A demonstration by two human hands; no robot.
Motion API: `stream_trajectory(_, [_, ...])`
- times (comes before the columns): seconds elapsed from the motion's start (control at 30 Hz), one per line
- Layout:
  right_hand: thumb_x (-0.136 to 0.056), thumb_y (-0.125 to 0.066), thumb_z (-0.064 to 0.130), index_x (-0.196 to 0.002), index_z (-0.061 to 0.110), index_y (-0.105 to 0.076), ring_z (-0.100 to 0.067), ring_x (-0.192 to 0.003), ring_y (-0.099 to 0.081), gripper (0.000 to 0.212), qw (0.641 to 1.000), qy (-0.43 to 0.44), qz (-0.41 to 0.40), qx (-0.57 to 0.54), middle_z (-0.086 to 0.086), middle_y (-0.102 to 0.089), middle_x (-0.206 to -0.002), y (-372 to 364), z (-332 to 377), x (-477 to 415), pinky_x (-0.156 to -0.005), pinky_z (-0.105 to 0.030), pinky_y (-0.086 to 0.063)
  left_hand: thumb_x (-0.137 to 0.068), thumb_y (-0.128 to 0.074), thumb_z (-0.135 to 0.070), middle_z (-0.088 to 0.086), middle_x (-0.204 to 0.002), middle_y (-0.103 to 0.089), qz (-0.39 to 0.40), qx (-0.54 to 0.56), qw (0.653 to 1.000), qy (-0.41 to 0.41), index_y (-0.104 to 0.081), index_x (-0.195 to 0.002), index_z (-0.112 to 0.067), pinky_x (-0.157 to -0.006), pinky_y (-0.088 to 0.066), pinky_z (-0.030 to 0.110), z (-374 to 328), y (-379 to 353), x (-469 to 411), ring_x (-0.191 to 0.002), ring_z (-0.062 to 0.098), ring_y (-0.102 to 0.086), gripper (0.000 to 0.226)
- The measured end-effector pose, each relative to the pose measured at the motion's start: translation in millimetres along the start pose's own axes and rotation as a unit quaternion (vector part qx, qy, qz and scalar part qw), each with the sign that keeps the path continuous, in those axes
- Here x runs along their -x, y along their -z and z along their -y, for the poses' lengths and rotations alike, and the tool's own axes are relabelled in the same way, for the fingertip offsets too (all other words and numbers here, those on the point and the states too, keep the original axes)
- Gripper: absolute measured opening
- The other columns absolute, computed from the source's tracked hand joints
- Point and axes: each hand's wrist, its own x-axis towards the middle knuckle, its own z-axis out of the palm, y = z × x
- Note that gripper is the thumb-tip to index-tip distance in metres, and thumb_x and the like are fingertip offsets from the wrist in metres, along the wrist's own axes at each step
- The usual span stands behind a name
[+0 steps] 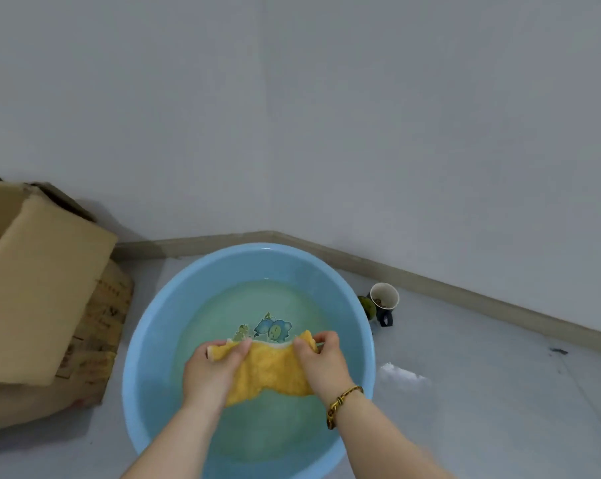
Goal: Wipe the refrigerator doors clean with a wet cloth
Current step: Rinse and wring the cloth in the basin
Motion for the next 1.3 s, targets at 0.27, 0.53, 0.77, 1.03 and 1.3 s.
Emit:
stream_trajectory(0.27, [-0.098, -0.036, 0.021, -0.131, 0.008, -0.029, -0.024, -0.100, -0.052, 0.036, 0.988, 0.067, 0.001, 0.138, -0.011, -0.052, -0.112, -35, -35, -105, -0.081, -0.026, -0.041, -0.077, -0.070, -0.032, 0.007, -0.104, -0.053, 0.024, -0.082, 0.994, -0.073, -0.055, -0.102, -0.012, -0.080, -0.039, 0.030, 44, -49, -103, -0.101, 0.028, -0.052, 0.035])
stream_trajectory(0.53, [-0.096, -0.037, 0.022, -0.123, 0.009, -0.032, -0.023, -0.092, -0.053, 0.030, 0.951, 0.073, -0.015, 0.299, -0.008, -0.048, -0.102, -64, -76, -140, -0.077, -0.031, -0.042, -0.079, -0.068, -0.033, 0.011, -0.115, -0.061, 0.032, -0.252, 0.965, -0.065, -0.051, -0.106, -0.014, -0.074, -0.035, 0.025, 87, -57, -123, -0.107, 0.027, -0.055, 0.037])
stream_trajectory(0.77, [-0.096, -0.036, 0.016, -0.129, 0.005, -0.035, -0.026, -0.117, -0.048, 0.034, 0.978, 0.054, -0.047, 0.198, -0.013, -0.048, -0.128, -79, -68, -134, -0.084, -0.023, -0.036, -0.081, -0.067, -0.027, 0.021, -0.117, -0.060, -0.008, 0.047, 0.998, 0.047, -0.057, -0.115, 0.001, -0.094, -0.045, 0.038, 86, -63, -134, -0.106, 0.036, -0.056, 0.045])
stream_trajectory(1.03, [-0.094, -0.043, 0.032, -0.094, 0.021, -0.037, -0.024, -0.086, -0.051, 0.013, 0.963, 0.245, -0.098, 0.057, 0.000, -0.054, -0.085, -88, -30, -85, -0.074, -0.029, -0.037, -0.085, -0.055, -0.045, 0.011, -0.084, -0.058, -0.032, 0.117, 0.989, -0.083, -0.054, -0.081, -0.006, -0.081, -0.046, 0.038, 31, -51, -105, -0.090, 0.032, -0.057, 0.039])
stream_trajectory(1.3, [-0.095, -0.036, 0.039, -0.083, 0.017, -0.037, -0.029, -0.089, -0.054, 0.025, 0.956, 0.254, -0.105, 0.104, -0.008, -0.054, -0.086, -94, -26, -71, -0.076, -0.034, -0.040, -0.094, -0.041, -0.020, 0.013, -0.058, -0.052, -0.014, 0.109, 0.986, -0.123, -0.048, -0.059, -0.001, -0.065, -0.035, 0.034, 37, -51, -95, -0.073, 0.031, -0.047, 0.040])
